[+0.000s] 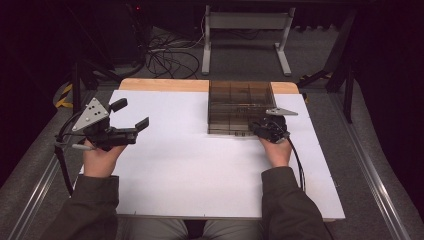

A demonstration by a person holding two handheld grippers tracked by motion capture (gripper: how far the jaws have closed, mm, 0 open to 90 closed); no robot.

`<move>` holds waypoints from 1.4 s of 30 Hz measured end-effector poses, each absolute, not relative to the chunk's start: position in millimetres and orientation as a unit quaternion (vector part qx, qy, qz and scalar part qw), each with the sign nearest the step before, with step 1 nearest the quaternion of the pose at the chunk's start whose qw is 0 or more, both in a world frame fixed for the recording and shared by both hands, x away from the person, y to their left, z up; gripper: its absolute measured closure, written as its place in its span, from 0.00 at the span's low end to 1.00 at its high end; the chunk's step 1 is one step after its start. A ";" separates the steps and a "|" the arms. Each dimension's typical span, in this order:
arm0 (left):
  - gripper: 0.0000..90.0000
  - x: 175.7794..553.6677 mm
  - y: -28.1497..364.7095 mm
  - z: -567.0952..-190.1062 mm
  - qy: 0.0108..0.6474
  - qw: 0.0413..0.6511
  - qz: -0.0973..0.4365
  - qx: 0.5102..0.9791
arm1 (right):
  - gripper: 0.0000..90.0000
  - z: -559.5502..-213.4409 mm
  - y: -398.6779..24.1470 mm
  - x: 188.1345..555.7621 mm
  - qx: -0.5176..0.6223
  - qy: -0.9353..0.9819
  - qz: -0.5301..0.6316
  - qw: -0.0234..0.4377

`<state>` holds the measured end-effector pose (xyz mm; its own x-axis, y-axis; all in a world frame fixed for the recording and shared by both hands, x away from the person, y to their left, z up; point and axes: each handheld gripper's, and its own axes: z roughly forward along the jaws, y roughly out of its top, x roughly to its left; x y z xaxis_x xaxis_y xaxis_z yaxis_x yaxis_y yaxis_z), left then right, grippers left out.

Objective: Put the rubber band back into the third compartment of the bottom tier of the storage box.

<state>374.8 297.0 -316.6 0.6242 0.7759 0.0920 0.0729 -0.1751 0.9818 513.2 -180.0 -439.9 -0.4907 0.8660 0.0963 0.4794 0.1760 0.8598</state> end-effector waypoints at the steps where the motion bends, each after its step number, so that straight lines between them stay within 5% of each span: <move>1: 0.09 374.7 296.9 -316.5 0.303 0.567 0.310 0.701 | 0.48 -439.0 -179.6 512.3 0.456 0.735 0.454 0.213; 42: 0.09 370.1 300.4 -311.7 0.300 0.578 0.309 0.693 | 0.17 -387.5 -175.4 459.8 0.401 0.705 0.536 0.235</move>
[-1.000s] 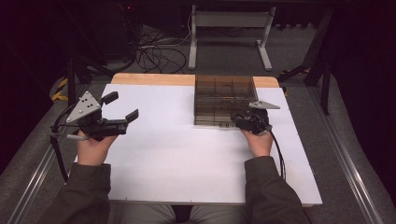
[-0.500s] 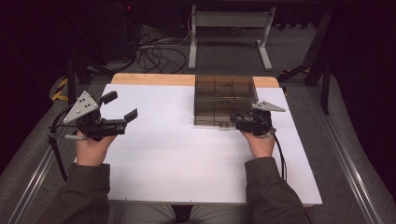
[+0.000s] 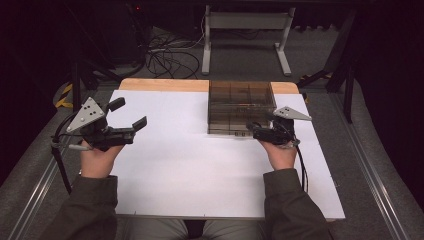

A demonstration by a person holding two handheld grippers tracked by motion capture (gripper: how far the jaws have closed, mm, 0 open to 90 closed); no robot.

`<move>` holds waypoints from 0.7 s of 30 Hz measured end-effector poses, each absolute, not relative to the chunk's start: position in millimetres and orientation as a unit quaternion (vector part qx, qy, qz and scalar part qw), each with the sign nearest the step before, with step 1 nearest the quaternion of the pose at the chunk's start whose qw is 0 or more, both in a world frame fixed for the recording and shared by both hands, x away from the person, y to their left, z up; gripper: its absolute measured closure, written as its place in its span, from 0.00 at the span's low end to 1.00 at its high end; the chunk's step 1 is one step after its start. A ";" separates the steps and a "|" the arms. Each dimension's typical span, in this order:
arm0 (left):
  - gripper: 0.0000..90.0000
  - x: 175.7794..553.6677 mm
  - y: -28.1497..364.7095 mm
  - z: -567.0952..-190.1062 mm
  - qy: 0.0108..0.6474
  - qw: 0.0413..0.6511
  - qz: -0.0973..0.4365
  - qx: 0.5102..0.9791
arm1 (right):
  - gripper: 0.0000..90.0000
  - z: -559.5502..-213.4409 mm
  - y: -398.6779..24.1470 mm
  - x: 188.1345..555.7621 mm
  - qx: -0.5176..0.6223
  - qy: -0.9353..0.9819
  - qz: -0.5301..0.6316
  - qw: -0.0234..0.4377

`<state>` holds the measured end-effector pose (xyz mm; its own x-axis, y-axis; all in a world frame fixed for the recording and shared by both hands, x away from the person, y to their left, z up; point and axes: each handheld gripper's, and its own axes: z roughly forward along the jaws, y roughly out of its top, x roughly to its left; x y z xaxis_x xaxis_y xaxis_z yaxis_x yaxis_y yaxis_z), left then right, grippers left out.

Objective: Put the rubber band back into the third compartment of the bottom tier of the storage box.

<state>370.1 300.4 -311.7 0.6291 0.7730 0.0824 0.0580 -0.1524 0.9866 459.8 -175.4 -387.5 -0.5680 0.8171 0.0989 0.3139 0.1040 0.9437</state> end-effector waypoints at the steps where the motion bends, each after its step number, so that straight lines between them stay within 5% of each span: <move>1: 0.09 370.0 300.5 -311.6 0.300 0.578 0.310 0.693 | 0.17 -386.2 -175.2 459.0 0.399 0.704 0.538 0.236; 21: 0.09 368.2 301.8 -309.6 0.302 0.577 0.312 0.692 | 0.05 -347.7 -168.4 436.4 0.361 0.704 0.562 0.242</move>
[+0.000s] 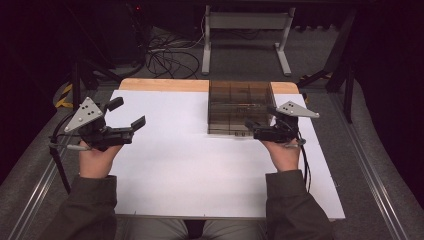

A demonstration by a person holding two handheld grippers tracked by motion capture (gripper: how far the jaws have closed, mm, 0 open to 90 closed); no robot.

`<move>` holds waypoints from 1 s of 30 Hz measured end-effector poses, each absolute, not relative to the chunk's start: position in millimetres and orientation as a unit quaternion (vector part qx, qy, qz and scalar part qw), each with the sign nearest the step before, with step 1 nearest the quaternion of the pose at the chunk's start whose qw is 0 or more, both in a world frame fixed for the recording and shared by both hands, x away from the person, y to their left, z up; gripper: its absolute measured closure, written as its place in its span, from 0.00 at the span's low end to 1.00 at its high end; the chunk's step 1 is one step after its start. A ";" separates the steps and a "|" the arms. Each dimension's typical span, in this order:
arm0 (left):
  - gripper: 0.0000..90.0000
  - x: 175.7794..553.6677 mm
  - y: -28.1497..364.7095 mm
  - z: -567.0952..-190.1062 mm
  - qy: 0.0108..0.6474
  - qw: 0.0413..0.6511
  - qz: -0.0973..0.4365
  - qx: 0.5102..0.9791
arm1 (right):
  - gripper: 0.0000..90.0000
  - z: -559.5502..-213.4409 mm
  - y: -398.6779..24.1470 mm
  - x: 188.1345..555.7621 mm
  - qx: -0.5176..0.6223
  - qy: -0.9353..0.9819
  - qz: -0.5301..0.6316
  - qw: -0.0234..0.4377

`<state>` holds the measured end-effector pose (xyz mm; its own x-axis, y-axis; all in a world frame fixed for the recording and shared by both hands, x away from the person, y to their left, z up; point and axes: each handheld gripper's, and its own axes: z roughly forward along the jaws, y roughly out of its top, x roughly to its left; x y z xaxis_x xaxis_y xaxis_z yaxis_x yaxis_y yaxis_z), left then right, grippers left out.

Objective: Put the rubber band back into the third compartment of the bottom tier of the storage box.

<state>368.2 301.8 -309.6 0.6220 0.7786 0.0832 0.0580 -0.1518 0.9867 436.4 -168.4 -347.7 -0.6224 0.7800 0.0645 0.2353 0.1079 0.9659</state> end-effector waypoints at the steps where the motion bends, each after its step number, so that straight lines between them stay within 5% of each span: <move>1: 0.09 368.2 301.7 -309.6 0.303 0.577 0.312 0.692 | 0.05 -346.4 -168.6 435.7 0.358 0.704 0.563 0.243; 30: 0.07 368.8 301.7 -311.5 0.308 0.569 0.316 0.693 | 0.00 -320.8 -190.8 422.6 0.349 0.682 0.594 0.247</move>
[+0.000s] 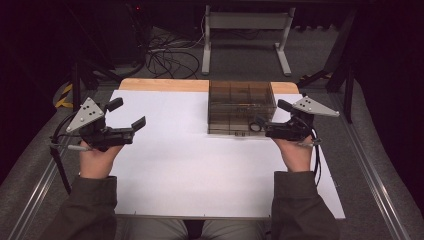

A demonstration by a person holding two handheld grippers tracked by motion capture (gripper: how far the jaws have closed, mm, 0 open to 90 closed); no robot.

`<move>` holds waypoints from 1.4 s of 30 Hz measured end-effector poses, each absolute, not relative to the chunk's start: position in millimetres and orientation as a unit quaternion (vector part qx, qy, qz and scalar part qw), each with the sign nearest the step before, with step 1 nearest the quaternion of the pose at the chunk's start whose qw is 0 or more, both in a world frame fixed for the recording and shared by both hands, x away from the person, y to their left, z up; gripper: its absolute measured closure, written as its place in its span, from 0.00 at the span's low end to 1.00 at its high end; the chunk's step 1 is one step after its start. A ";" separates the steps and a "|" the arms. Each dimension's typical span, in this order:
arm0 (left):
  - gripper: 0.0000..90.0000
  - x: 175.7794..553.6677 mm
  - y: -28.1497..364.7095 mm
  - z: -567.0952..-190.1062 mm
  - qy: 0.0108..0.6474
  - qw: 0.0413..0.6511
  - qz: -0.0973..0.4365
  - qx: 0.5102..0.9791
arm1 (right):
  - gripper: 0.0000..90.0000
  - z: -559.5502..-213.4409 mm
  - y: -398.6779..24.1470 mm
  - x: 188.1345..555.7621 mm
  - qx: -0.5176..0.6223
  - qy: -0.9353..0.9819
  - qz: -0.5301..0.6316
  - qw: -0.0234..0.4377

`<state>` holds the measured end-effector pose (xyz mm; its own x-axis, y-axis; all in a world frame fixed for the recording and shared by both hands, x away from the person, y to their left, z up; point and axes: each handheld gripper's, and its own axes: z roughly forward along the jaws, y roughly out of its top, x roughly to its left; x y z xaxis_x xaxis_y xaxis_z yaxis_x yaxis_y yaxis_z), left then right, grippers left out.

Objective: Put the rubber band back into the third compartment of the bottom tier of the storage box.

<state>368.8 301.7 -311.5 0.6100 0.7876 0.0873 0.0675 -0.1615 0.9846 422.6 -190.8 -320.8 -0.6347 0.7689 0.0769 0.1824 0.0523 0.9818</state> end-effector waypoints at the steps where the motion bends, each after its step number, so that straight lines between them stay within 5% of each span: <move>1: 0.07 368.7 301.8 -311.5 0.308 0.569 0.316 0.694 | 0.00 -320.4 -192.0 422.3 0.350 0.680 0.595 0.247; 42: 0.07 368.9 303.5 -313.0 0.312 0.565 0.315 0.696 | 0.00 -312.6 -219.1 417.5 0.349 0.658 0.618 0.254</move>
<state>368.9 303.5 -313.0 0.6066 0.7904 0.0862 0.0773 -0.1666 0.9830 417.5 -219.1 -312.6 -0.6275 0.7725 0.0972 0.1454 -0.0064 0.9894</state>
